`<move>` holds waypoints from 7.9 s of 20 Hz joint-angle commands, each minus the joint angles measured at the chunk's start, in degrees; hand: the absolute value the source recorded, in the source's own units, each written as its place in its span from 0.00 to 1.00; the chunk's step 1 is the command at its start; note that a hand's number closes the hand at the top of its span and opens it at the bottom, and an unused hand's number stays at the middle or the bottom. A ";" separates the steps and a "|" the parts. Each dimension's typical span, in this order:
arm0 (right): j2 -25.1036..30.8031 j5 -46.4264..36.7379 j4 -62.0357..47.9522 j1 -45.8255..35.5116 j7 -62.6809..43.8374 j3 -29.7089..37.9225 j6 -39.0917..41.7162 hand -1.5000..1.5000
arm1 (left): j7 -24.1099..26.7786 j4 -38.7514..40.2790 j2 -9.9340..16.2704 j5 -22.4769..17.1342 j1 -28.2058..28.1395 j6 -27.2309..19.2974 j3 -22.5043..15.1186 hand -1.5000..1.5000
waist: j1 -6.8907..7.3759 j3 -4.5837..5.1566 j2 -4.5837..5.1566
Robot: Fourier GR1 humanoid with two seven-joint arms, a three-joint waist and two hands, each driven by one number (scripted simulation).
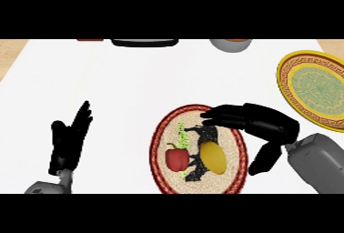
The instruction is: Pick the lemon from the placemat and place it in the plate
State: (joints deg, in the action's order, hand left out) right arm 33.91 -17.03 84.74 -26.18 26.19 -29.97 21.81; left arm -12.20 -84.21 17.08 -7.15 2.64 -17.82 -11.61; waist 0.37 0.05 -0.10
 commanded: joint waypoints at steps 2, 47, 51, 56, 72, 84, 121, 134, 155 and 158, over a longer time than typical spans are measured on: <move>1.45 -3.82 1.74 -5.85 -8.43 -3.73 9.68 0.00 | -0.48 3.83 -1.58 0.86 4.15 -0.24 0.44 0.50 | -0.38 0.06 0.12; -19.70 -41.63 -11.94 2.43 6.85 3.52 3.82 1.00 | -3.96 -2.11 -9.49 10.87 0.01 5.43 6.57 0.50 | -0.15 -0.06 0.08; -20.63 -38.57 -9.57 0.56 3.57 10.75 1.03 1.00 | -4.04 -2.68 -7.29 9.29 -0.12 6.96 8.73 0.50 | -0.27 -0.07 0.04; -18.47 -38.62 -15.93 -0.07 -16.74 29.30 -6.50 1.00 | 0.24 -0.37 -8.08 9.44 -1.99 6.33 8.88 0.50 | -1.72 -0.10 0.46; -14.13 -38.81 -10.36 -8.67 -35.13 47.70 -23.53 1.00 | -0.03 -1.20 -10.41 10.66 -2.13 6.34 6.94 0.50 | -0.21 -0.04 0.13; -1.37 -35.04 -36.62 -16.15 -27.85 55.18 -26.57 1.00 | 1.46 1.51 -8.71 10.73 -0.16 9.08 9.38 0.50 | 0.69 -0.08 0.43; 11.88 -11.78 -75.16 -19.11 6.36 76.70 -3.67 0.00 | -2.79 -0.36 -9.64 10.94 2.76 9.10 10.37 0.50 | 1.63 -0.34 1.14; 12.03 -10.48 -73.41 -13.31 15.29 74.49 1.88 0.00 | 0.78 1.18 -10.25 10.35 0.15 10.85 10.43 0.50 | 1.63 -0.28 0.95; 13.11 -10.04 -74.97 -9.20 13.77 72.94 -8.20 0.00 | -0.93 1.21 -10.35 11.40 1.52 10.78 10.88 0.50 | 1.72 -0.37 1.10; 12.56 -10.84 -74.80 -11.80 10.24 71.69 -10.17 0.00 | -1.24 -0.64 -11.85 12.79 0.65 9.03 9.60 0.50 | 1.99 -0.34 0.99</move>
State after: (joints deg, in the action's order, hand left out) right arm 45.12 -27.67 10.08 -37.86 37.68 42.30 11.41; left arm -13.18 -83.59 6.18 4.59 4.25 -7.55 -1.21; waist 2.31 -0.31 0.97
